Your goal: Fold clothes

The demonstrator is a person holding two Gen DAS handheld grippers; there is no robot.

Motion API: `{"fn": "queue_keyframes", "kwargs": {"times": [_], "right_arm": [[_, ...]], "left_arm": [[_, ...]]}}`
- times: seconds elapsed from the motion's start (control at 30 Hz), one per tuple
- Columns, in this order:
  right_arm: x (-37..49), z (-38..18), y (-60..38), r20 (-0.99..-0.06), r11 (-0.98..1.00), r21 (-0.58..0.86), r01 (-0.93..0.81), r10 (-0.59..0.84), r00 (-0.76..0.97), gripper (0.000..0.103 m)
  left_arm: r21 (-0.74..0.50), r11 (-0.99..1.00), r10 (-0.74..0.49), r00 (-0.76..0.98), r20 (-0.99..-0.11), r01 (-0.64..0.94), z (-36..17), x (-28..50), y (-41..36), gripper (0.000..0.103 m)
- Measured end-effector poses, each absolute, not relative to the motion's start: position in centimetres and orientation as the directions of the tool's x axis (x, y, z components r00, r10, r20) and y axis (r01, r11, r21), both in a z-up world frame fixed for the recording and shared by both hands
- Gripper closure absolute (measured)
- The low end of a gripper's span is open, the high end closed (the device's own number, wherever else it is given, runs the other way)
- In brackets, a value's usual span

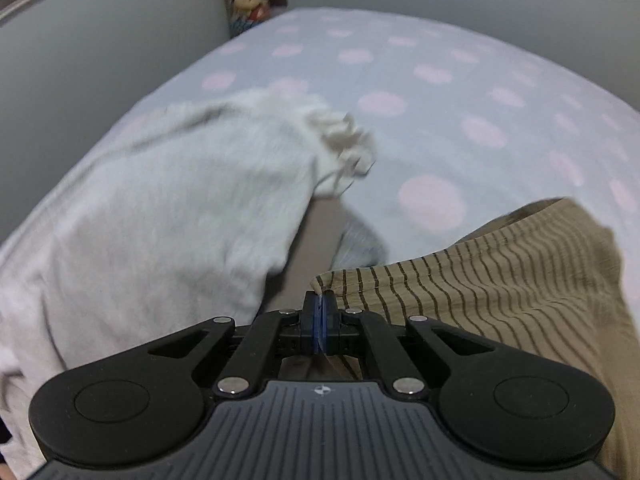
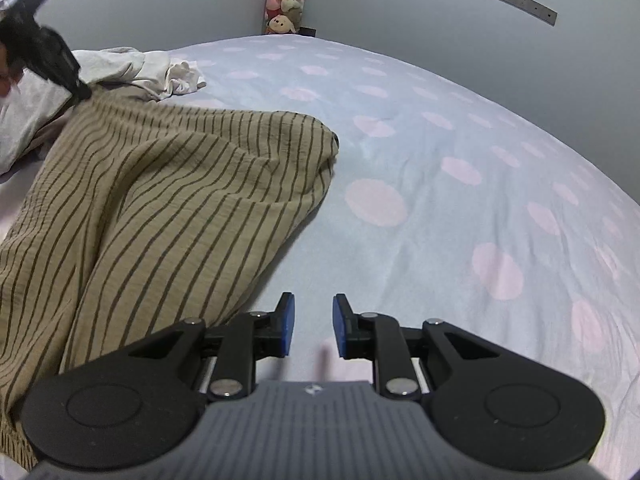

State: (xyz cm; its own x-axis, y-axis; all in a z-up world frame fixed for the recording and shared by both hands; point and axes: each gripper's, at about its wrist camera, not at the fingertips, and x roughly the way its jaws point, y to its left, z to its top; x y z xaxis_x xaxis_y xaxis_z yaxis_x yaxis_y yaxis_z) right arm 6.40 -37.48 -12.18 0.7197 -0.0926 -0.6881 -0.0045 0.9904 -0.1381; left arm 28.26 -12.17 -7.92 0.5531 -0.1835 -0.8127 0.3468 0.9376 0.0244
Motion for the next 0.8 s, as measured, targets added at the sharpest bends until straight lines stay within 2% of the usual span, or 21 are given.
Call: {"fn": "queue_keyframes", "kwargs": {"times": [0.03, 0.1, 0.2, 0.27, 0.47, 0.73, 0.8], "right_arm": [[6.4, -12.0, -37.5, -0.688, 0.991, -0.137, -0.005, -0.092, 0.719, 0.08], [6.3, -11.9, -37.6, -0.69, 0.991, -0.133, -0.003, -0.09, 0.719, 0.079], [5.5, -11.5, -37.3, -0.693, 0.992, -0.128, 0.004, -0.092, 0.715, 0.079], [5.0, -11.3, -37.1, -0.694, 0.992, -0.123, 0.01, -0.093, 0.714, 0.079], [3.2, -10.6, -36.4, -0.692, 0.996, -0.078, 0.035, -0.08, 0.718, 0.075], [0.4, -9.9, -35.5, -0.701, 0.999, -0.002, 0.051, -0.038, 0.713, 0.071], [-0.2, -9.8, -35.2, -0.704, 0.998, 0.018, 0.054, -0.026, 0.71, 0.071]], "left_arm": [[0.019, 0.939, -0.187, 0.558, -0.809, 0.342, -7.9, 27.8, -12.0, 0.101], [0.008, 0.943, -0.193, 0.567, -0.8, 0.333, -7.8, 26.9, -11.7, 0.092], [-0.008, 0.948, -0.202, 0.582, -0.788, 0.318, -7.7, 25.6, -11.1, 0.074], [-0.019, 0.951, -0.208, 0.591, -0.779, 0.309, -7.7, 24.7, -10.8, 0.059], [-0.148, 0.925, -0.317, 0.498, -0.807, 0.349, -7.6, 18.0, -10.4, 0.059], [-0.295, 0.897, -0.416, 0.399, -0.817, 0.33, -10.9, 11.0, -10.5, 0.059], [-0.298, 0.9, -0.413, 0.403, -0.817, 0.317, -11.8, 10.3, -10.7, 0.064]]}}
